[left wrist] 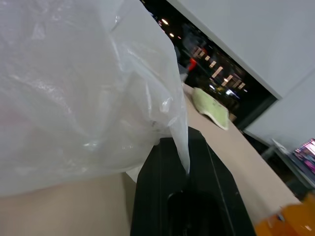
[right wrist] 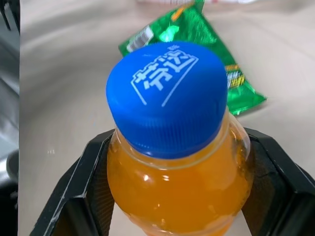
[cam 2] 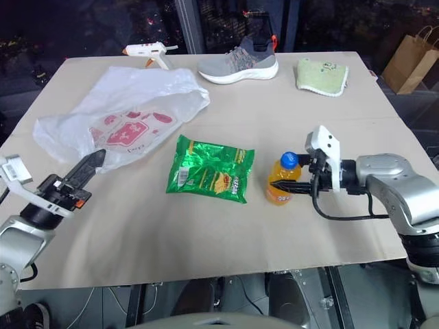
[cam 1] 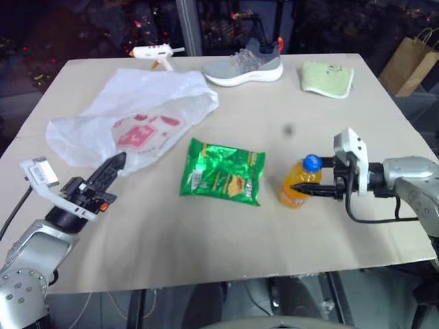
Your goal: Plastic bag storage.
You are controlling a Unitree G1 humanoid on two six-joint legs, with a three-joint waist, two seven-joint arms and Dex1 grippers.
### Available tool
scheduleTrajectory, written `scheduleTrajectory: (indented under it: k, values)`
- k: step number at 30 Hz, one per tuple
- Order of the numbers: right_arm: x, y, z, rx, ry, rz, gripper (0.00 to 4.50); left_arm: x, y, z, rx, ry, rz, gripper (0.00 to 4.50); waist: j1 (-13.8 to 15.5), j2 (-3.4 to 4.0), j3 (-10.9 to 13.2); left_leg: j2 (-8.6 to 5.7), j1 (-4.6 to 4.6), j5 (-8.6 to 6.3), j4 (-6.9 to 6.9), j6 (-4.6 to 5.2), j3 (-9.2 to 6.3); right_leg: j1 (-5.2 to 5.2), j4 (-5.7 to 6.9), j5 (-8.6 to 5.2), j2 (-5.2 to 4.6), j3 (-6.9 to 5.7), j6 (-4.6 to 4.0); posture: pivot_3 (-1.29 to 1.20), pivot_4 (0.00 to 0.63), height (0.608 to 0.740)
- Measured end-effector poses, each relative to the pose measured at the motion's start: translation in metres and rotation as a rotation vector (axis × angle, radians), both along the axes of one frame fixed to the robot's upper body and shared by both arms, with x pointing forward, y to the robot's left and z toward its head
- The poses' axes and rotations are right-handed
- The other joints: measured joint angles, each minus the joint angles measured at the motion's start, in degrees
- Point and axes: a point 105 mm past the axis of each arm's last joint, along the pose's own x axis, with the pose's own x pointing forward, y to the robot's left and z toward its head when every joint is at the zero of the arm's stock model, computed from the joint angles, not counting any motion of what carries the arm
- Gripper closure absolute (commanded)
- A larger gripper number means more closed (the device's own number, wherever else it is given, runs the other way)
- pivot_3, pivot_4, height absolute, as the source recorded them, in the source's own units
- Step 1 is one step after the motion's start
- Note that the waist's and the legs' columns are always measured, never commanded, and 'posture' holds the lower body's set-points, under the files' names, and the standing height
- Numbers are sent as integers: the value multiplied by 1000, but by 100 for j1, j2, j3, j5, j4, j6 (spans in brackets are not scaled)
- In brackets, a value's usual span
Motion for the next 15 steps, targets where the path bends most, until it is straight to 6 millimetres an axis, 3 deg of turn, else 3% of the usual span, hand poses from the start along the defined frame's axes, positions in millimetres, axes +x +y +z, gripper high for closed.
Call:
scheduleTrajectory:
  k: [2,5,7,11,15]
  values:
    - [6,15,20,85,-42,5,1767,0,-12,1,-15,1,-56,4500,-19,1,6,2,-3,0,0,0,6,-9,8,1,3,9,0,0,150,740]
    - [24,43,71,306,-133,-23,1767,-2,-31,5,-36,-6,-144,4500,-12,0,8,4,-4,0,-1,-1,-1,-11,14,1,9,8,-1,0,150,740]
    - [33,53,89,407,-139,-67,1767,-2,-41,9,-48,-18,-184,4500,13,-3,7,3,-7,0,-3,-1,-5,-11,13,1,8,4,-2,0,150,740]
    - [54,71,90,591,10,-163,1767,-1,-56,15,-99,-33,-236,4500,34,-5,5,-6,-16,0,-4,-1,-7,-12,5,2,-3,0,-2,0,150,740]
    - [92,94,62,720,302,-328,1767,-5,-88,17,-168,-37,-351,4500,6,-3,7,-7,-21,1,-9,-2,-4,-23,9,3,-4,2,-3,0,150,740]
